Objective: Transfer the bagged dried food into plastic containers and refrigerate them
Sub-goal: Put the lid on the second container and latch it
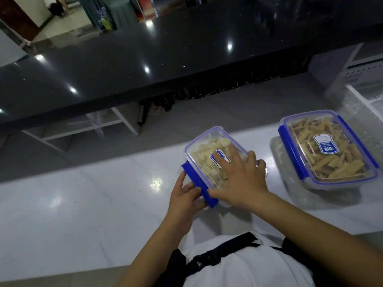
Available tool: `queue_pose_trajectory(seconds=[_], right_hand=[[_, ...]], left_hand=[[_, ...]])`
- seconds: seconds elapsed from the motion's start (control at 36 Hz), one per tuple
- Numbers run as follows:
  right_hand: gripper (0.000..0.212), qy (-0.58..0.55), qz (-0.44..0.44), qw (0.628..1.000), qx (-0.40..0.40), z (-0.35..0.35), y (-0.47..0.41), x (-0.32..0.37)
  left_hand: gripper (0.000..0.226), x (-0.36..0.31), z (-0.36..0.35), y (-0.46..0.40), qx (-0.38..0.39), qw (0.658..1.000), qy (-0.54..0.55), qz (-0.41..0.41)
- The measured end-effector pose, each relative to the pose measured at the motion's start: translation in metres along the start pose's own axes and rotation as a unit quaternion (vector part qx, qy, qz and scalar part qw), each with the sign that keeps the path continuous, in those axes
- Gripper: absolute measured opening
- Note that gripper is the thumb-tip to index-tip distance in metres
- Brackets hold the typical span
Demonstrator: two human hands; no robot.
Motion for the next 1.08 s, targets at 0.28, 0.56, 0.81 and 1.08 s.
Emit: queue_pose_trajectory(seconds=[0.28,0.56,0.81,1.08], right_hand=[[0.073,0.009,0.070,0.994,0.078,0.017,0.014,-0.012],[0.063,-0.021,0.102,0.989,0.104,0.033,0.022,-0.015],[0.076,-0.515,-0.140,0.837,0.123,0.016,-0.004,-0.058],[0.060,-0.579,-0.177,0.785,0.130,0.000,-0.005,-0.049]], left_hand=[[0.062,-0.013,0.004,-0.002,-0.007,0.996,-0.088,-0.033],[0.074,-0.022,0.005,-0.008,-0.020,0.985,-0.169,-0.028],[0.065,-0.038,0.032,-0.010,0.020,0.972,-0.232,0.005],[0.068,-0.043,0.035,-0.012,0.024,0.966,-0.257,0.013]])
Point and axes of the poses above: each hand's wrist, its own y-axis away from the middle knuckle, its own z-axis out of the back of the hand, x = y × z, the point moved 2 cm from there along -y, towards the middle knuckle, and after that the axes turned 1 degree about -y, right-handed, at the moved point
